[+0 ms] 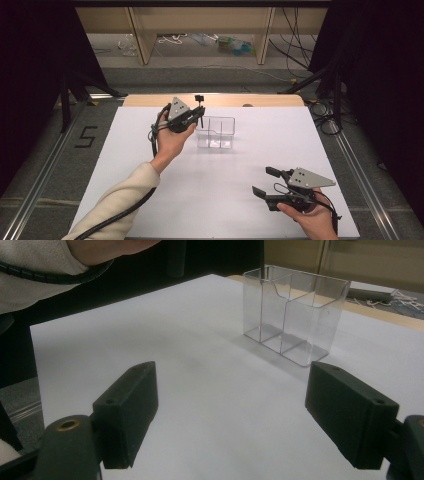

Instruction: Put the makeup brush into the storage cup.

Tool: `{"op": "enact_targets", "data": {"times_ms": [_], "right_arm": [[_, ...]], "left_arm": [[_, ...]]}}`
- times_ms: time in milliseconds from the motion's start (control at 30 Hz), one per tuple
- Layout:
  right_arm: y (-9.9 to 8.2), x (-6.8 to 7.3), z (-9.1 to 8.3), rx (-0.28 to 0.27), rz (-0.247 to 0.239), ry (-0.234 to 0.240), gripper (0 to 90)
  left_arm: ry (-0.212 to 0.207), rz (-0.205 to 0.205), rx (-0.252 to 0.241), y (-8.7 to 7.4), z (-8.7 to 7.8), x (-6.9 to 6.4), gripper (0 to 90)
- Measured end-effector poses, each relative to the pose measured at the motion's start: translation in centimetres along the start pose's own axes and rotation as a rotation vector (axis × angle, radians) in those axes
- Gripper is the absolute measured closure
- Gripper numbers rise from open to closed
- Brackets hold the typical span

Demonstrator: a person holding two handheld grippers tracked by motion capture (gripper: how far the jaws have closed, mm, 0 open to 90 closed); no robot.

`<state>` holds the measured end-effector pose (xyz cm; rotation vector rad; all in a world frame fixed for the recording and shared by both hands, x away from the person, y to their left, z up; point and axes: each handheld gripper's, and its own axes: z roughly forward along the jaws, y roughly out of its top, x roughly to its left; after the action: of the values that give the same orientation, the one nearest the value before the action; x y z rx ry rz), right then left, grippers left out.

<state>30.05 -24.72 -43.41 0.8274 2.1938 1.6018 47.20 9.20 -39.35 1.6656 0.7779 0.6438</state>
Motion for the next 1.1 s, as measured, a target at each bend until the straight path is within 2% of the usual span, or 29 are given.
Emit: {"op": "enact_targets", "data": {"times_ms": [100,133,200,367,400,433,467,500,533,567,600,633,1100], "right_arm": [[0.0,0.0,-0.1,0.004,-0.004,-0.007,22.2],[0.0,-0.2,0.1,-0.016,-0.027,-0.008,22.2],[0.0,0.0,0.0,0.0,0.0,0.001,22.2],[0.0,0.0,0.0,0.005,-0.005,-0.007,22.2],[0.1,0.0,-0.3,0.031,-0.01,-0.012,22.2],[0.1,0.0,-0.3,0.031,-0.01,-0.012,22.2],[0.0,0.0,0.1,-0.008,0.0,0.003,22.2],[0.1,0.0,-0.3,0.031,-0.01,-0.012,22.2],[0.1,0.0,-0.3,0.031,-0.009,-0.012,22.2],[0.0,0.0,0.1,-0.009,0.0,0.004,22.1],[0.0,0.0,0.1,-0.008,0.001,0.006,22.2],[0.0,-0.1,0.1,-0.023,-0.025,-0.006,22.2],[0.0,-0.1,0.1,-0.019,-0.026,-0.002,22.2]], "left_arm": [[0.002,0.002,0.001,0.0,0.0,0.0,84.9],[0.002,0.001,0.001,-0.1,0.0,0.0,84.9],[0.002,0.001,0.002,-0.1,0.1,0.0,84.9],[0.002,-0.001,0.006,-0.3,0.2,0.0,84.9],[0.002,-0.002,0.006,-0.4,0.2,0.0,84.9],[0.001,-0.004,0.005,-0.4,0.2,0.0,84.9],[0.003,-0.004,0.006,-0.4,0.2,0.1,84.9],[0.004,-0.004,0.008,-0.4,0.2,0.1,84.9],[0.004,-0.003,0.009,-0.5,0.3,0.1,84.9],[0.004,-0.004,0.008,-0.5,0.3,0.1,84.9],[0.003,-0.006,0.009,-0.6,0.3,0.1,84.9],[0.004,-0.005,0.011,-0.6,0.3,0.1,84.9],[0.005,-0.002,0.025,-1.2,0.7,0.0,84.9]]}}
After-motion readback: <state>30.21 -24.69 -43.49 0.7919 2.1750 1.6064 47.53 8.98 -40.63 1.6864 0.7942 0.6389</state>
